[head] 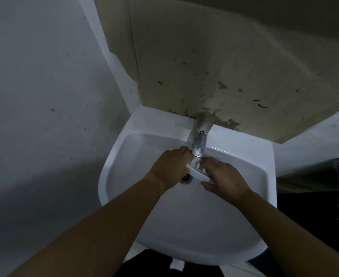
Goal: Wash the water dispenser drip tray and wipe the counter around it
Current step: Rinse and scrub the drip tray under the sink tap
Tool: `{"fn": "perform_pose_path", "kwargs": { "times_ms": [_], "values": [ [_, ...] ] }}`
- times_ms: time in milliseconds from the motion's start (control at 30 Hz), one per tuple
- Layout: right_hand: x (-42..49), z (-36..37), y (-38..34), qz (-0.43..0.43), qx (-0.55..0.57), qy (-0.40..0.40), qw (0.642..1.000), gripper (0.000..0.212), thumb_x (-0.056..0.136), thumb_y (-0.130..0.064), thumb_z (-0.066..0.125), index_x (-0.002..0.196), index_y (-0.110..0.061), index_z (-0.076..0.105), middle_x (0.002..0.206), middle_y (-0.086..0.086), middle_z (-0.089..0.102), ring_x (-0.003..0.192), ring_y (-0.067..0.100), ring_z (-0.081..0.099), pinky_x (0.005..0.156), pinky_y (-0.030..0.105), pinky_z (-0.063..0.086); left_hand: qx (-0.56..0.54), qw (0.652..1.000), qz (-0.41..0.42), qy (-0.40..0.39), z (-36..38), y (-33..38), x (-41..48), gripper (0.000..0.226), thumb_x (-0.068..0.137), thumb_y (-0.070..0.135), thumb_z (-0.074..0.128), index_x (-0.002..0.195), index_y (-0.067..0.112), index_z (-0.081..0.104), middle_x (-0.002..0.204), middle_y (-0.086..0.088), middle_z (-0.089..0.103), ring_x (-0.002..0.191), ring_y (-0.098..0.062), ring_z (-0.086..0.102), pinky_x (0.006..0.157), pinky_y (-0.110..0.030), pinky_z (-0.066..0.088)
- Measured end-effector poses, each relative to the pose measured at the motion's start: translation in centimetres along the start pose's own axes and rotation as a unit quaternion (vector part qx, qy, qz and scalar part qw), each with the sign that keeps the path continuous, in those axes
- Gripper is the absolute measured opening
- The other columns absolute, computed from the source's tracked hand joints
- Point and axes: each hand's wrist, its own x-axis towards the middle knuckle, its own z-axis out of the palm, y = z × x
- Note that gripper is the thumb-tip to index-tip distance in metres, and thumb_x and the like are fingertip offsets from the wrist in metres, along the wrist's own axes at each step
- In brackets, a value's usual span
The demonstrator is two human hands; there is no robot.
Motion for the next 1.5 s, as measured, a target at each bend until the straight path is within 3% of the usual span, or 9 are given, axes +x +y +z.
{"fn": "perform_pose_path", "kwargs": {
  "times_ms": [167,300,500,700,867,1000,1200,1367,1500],
  "values": [
    [-0.1,0.1,-0.1,0.040,0.003,-0.015,0.999,0.065,0.075,-0.032,0.078,0.130,-0.024,0.044,0.123,0.006,0.062,0.098,0.029,0.063,0.077,0.038,0.053,0.019,0.999,-0.030,-0.015,1.1,-0.6,-0.6,0.033,0.090,0.018,0.057,0.122,0.022,0.053,0.129,-0.001,0.053,0.097,-0.026,0.064,0.073,-0.033,0.031],
    [-0.1,1.0,0.2,0.025,-0.027,-0.009,0.999,0.063,0.076,-0.013,0.073,0.132,-0.030,0.048,0.131,0.009,0.052,0.107,0.029,0.057,0.086,0.044,0.052,0.011,0.999,-0.036,-0.014,1.5,-0.3,-0.8,0.034,0.091,0.015,0.056,0.124,0.019,0.049,0.121,-0.002,0.060,0.090,-0.027,0.066,0.073,-0.033,0.033],
    [-0.3,0.7,0.7,0.026,-0.034,-0.006,0.999,0.066,0.071,-0.001,0.072,0.129,-0.029,0.058,0.129,0.012,0.055,0.107,0.036,0.058,0.089,0.046,0.047,0.006,0.997,-0.034,-0.062,1.6,-0.8,-1.0,0.041,0.094,0.021,0.053,0.134,0.023,0.047,0.147,0.004,0.045,0.111,-0.025,0.061,0.083,-0.034,0.036],
    [-0.4,0.8,0.2,0.033,0.036,-0.013,0.999,0.060,0.072,-0.007,0.072,0.126,-0.029,0.056,0.141,0.004,0.052,0.117,0.029,0.056,0.093,0.041,0.051,-0.045,0.998,-0.046,-0.026,0.8,-0.7,-0.6,0.016,0.093,0.016,0.051,0.109,0.015,0.053,0.107,-0.003,0.063,0.095,-0.028,0.062,0.073,-0.032,0.036],
    [-0.1,0.3,0.1,0.047,0.051,0.027,0.997,0.044,0.068,-0.012,0.071,0.110,-0.021,0.062,0.120,0.002,0.068,0.101,0.026,0.066,0.079,0.034,0.055,-0.105,0.993,-0.047,-0.012,0.6,0.3,-0.3,0.026,0.094,0.018,0.053,0.120,0.015,0.057,0.115,-0.007,0.065,0.104,-0.028,0.060,0.085,-0.037,0.044],
    [0.2,-0.2,0.3,0.107,0.068,0.000,0.992,0.040,0.082,-0.023,0.066,0.117,-0.024,0.046,0.108,0.005,0.069,0.090,0.028,0.067,0.072,0.038,0.054,-0.204,0.974,-0.097,-0.018,1.0,0.6,-0.1,0.029,0.097,0.022,0.048,0.124,0.014,0.053,0.107,-0.015,0.068,0.098,-0.035,0.061,0.074,-0.033,0.042],
    [1.8,0.2,-0.5,0.091,0.063,0.004,0.994,0.045,0.095,-0.035,0.058,0.137,-0.026,0.044,0.122,0.004,0.065,0.102,0.026,0.064,0.075,0.036,0.052,-0.384,0.878,-0.281,-0.051,0.6,-0.7,0.6,0.025,0.097,0.028,0.038,0.119,0.030,0.050,0.116,-0.013,0.062,0.103,-0.030,0.063,0.077,-0.035,0.047],
    [2.9,1.7,-1.7,0.087,0.089,0.005,0.992,0.043,0.099,-0.027,0.047,0.142,-0.023,0.047,0.128,0.012,0.062,0.111,0.034,0.060,0.088,0.041,0.051,-0.609,0.676,-0.415,-0.008,0.7,-1.0,0.0,0.040,0.094,0.032,0.059,0.127,0.023,0.039,0.119,-0.008,0.057,0.101,-0.023,0.061,0.077,-0.036,0.054],
    [3.0,3.4,-3.5,0.039,0.081,0.028,0.996,0.055,0.094,-0.022,0.051,0.148,-0.023,0.044,0.138,0.015,0.058,0.119,0.035,0.058,0.097,0.044,0.049,-0.671,0.562,-0.477,0.076,2.5,0.1,-1.1,0.047,0.089,0.028,0.068,0.124,0.013,0.040,0.119,-0.014,0.060,0.093,-0.025,0.065,0.069,-0.033,0.057]
  ]
}}
